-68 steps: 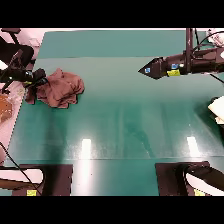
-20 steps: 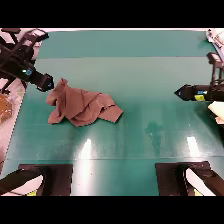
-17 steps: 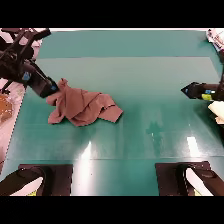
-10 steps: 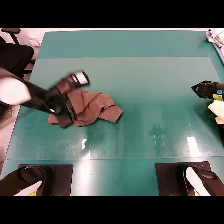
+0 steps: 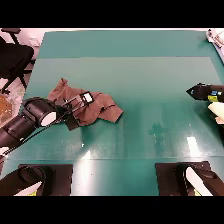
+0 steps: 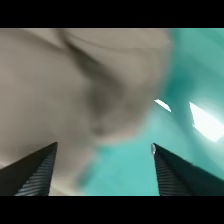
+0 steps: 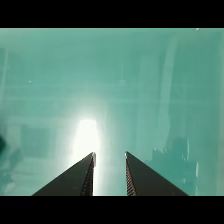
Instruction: Fold the shirts.
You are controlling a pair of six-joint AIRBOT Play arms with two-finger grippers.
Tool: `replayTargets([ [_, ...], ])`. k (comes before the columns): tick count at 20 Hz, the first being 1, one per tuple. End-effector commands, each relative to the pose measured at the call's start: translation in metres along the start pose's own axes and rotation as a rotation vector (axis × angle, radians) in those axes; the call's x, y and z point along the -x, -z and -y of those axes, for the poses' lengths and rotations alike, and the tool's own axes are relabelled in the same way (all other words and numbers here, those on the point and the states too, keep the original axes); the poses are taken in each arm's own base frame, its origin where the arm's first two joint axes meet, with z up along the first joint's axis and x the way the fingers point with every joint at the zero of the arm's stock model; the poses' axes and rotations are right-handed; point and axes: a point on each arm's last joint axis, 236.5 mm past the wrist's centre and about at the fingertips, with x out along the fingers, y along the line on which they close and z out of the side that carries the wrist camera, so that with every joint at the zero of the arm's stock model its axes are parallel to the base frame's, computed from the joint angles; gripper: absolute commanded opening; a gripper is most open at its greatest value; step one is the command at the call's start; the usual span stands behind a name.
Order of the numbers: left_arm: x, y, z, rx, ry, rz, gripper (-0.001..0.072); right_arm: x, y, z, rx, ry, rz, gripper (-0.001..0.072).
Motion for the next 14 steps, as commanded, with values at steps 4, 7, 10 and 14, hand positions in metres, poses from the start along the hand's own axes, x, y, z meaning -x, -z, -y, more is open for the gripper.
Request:
replayTargets([
  [4, -0.049, -0.004, -0.012, -0.004, -0.073, -0.027, 0.0716, -0.015, 0.008, -0.029, 0.072, -0.055, -0.045, 0.0245],
  [7, -0.065, 0.008, -0.006, -0.010, -0.051, -0.090, 0.0656, -0.017, 0.009, -0.040, 0.101, -0.075, -0.043, 0.0245],
  [10, -0.053, 0.016, -0.014, -0.057, -0.060, -0.152, 0.0026, -0.018, 0.009, -0.047, 0.117, -0.086, -0.042, 0.0245],
  [14, -0.027, 0.001, -0.033, -0.024, -0.088, -0.166, 0.0026, -0.030, 0.029, -0.064, 0.091, -0.152, -0.140, 0.0245],
])
